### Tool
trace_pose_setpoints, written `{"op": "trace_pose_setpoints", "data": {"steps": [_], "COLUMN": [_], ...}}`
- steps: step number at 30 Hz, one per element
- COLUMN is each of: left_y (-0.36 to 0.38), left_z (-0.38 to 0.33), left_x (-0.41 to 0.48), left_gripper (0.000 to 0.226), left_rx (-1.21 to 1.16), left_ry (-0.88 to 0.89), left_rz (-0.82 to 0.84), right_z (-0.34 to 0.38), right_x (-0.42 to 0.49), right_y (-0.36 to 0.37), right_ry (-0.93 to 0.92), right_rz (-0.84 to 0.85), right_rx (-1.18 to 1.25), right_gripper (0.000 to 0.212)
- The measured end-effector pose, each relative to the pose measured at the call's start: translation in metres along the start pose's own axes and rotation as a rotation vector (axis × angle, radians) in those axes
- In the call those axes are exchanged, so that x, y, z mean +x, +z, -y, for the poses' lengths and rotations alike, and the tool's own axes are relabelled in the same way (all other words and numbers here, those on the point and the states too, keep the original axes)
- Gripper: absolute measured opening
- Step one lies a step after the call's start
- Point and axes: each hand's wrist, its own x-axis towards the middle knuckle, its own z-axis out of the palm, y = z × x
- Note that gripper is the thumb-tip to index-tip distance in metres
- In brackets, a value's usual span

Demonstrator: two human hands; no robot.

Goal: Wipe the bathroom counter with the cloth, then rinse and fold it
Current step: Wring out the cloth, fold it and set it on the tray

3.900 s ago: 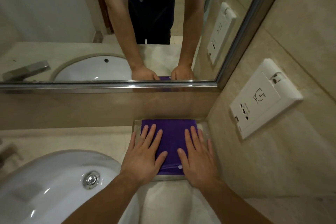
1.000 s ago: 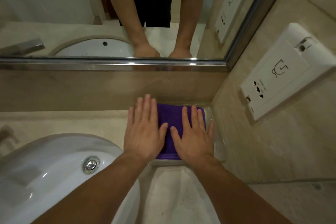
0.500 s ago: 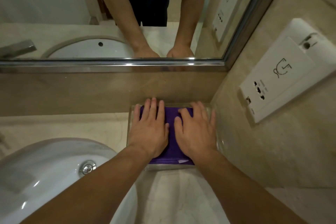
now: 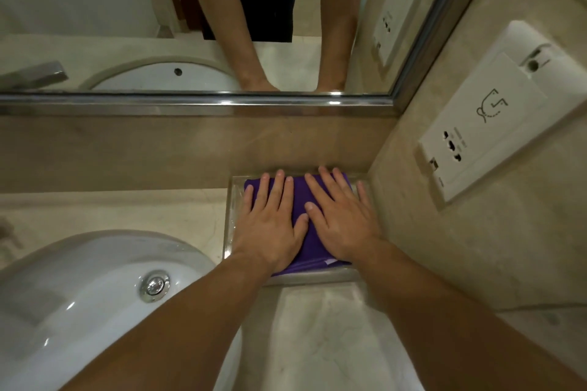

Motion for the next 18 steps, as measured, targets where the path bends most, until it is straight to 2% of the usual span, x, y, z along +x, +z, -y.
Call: {"op": "trace_pose_setpoints", "data": {"steps": [5, 9, 12, 16, 18], "left_y": [-0.003, -0.004, -0.005, -0.007, -0.005], "left_z": [0.007, 0.011, 0.015, 0.006, 0.005], "left_x": [0.001, 0.006, 0.01, 0.011, 0.008], "left_gripper": [0.08, 0.078, 0.077, 0.079, 0.078], "left_rx": [0.033, 0.013, 0.016, -0.011, -0.016], "left_ry": [0.089, 0.165, 0.194, 0.119, 0.085], "left_rz": [0.03, 0.053, 0.069, 0.023, 0.011], "right_z": [0.011, 0.015, 0.026, 0.024, 0.019], "right_x": [-0.02, -0.029, -0.033, -0.019, -0.016], "right_y": [0.008, 0.011, 0.008, 0.001, 0.004], "right_ry": [0.063, 0.14, 0.195, 0.173, 0.154], "right_rz": [-0.057, 0.007, 0.005, -0.116, -0.091], "right_rx": [0.024, 0.074, 0.052, 0.026, 0.057], "right_gripper": [0.071, 0.06, 0.059, 0.061, 0.062]}}
